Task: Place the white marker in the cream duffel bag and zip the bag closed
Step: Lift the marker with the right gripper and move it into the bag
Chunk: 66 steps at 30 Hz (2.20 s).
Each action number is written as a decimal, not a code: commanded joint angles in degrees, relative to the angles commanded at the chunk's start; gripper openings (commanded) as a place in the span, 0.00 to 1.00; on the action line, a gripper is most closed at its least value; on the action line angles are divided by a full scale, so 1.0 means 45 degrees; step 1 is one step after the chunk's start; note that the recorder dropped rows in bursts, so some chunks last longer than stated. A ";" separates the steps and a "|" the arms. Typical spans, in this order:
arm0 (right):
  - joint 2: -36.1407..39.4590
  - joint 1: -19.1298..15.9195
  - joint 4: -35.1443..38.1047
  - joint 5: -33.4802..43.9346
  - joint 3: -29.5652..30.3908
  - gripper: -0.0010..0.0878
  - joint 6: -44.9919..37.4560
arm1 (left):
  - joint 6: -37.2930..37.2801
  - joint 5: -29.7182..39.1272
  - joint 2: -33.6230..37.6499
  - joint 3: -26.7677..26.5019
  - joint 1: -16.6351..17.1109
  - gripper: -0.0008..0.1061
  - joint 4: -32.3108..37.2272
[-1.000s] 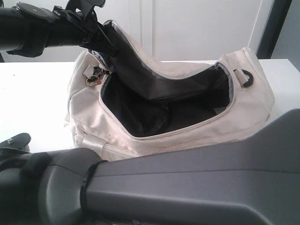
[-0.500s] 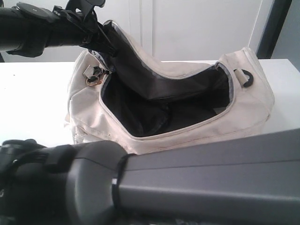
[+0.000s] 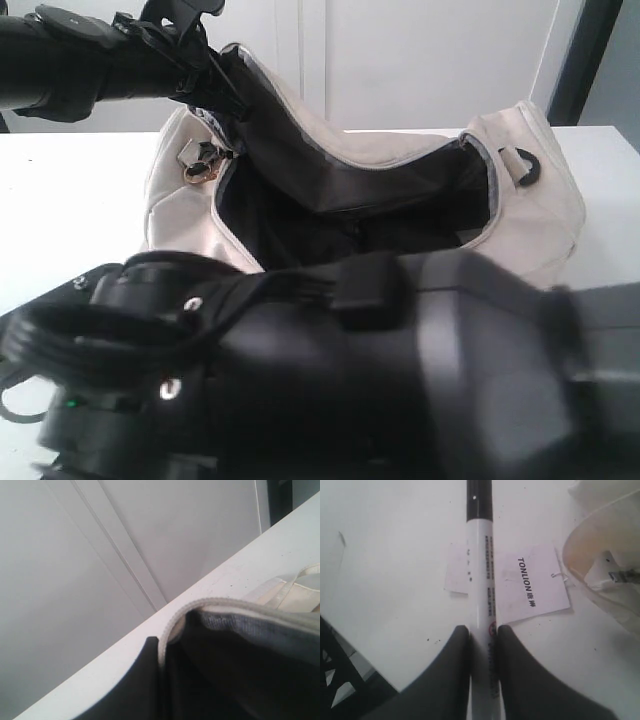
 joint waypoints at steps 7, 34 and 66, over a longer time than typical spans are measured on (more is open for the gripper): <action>-0.1614 -0.1104 0.0045 -0.0001 0.0696 0.01 -0.0519 | 0.0000 0.0000 0.0000 0.0000 0.0000 0.01 0.0000; -0.3809 -0.7622 0.2552 -0.0102 0.0880 0.01 -0.5395 | 0.0000 0.0000 0.0000 0.0000 0.0000 0.01 0.0000; -0.3628 -1.0872 0.9710 0.2038 0.0880 0.01 -2.0205 | 0.0000 0.0000 0.0000 0.0000 0.0000 0.01 0.0000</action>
